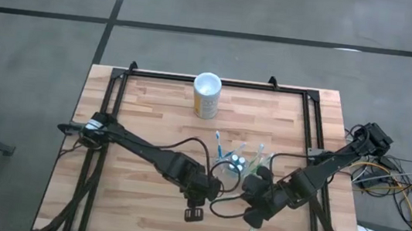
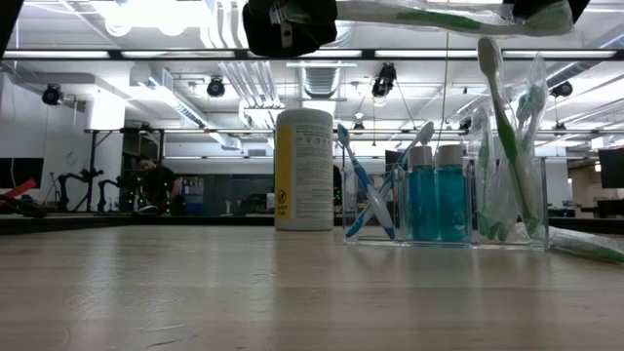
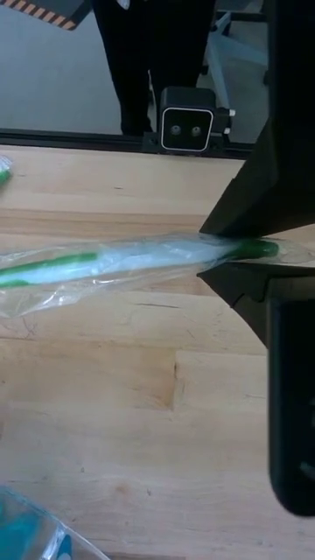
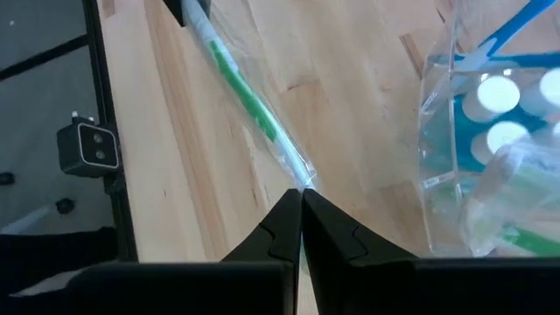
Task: Pick & Place toothbrushing station
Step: Put the green toothbrush into the right section of the transparent organizer
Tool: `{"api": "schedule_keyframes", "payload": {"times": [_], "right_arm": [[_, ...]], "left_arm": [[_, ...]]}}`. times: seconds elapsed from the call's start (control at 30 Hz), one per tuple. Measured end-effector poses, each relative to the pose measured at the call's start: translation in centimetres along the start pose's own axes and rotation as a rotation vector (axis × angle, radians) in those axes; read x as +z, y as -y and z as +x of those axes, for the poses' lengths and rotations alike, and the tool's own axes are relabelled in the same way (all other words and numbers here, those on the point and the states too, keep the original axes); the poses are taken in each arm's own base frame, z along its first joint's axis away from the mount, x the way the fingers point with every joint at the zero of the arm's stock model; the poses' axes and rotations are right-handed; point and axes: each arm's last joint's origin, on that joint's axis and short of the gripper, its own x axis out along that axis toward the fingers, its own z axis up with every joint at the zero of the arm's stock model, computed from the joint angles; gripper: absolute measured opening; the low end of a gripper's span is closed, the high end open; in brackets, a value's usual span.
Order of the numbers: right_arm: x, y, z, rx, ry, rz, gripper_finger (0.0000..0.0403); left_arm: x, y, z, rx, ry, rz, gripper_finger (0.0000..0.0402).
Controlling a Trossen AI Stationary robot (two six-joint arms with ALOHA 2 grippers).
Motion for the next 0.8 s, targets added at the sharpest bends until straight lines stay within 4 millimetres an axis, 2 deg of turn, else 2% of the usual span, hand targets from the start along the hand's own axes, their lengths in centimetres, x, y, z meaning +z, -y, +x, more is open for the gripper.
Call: {"api": "schedule_keyframes", "payload": {"times": [0.1, 0.37, 0.8], "right_arm": [[0.00, 0.00, 0.00, 0.000, 0.001, -0.042, 0.0009], [-0.02, -0.03, 0.00, 0.002, 0.001, -0.016, 0.0009], [0.00, -0.01, 0.02, 0.001, 0.001, -0.020, 0.0009]], "left_arm": [[0.00, 0.02, 0.00, -0.001, 0.001, 0.000, 0.0053], [0.04, 0.04, 0.00, -0.003, 0.004, 0.002, 0.0036], [0.08, 0.05, 0.00, -0.002, 0.009, 0.022, 0.0050]]}}
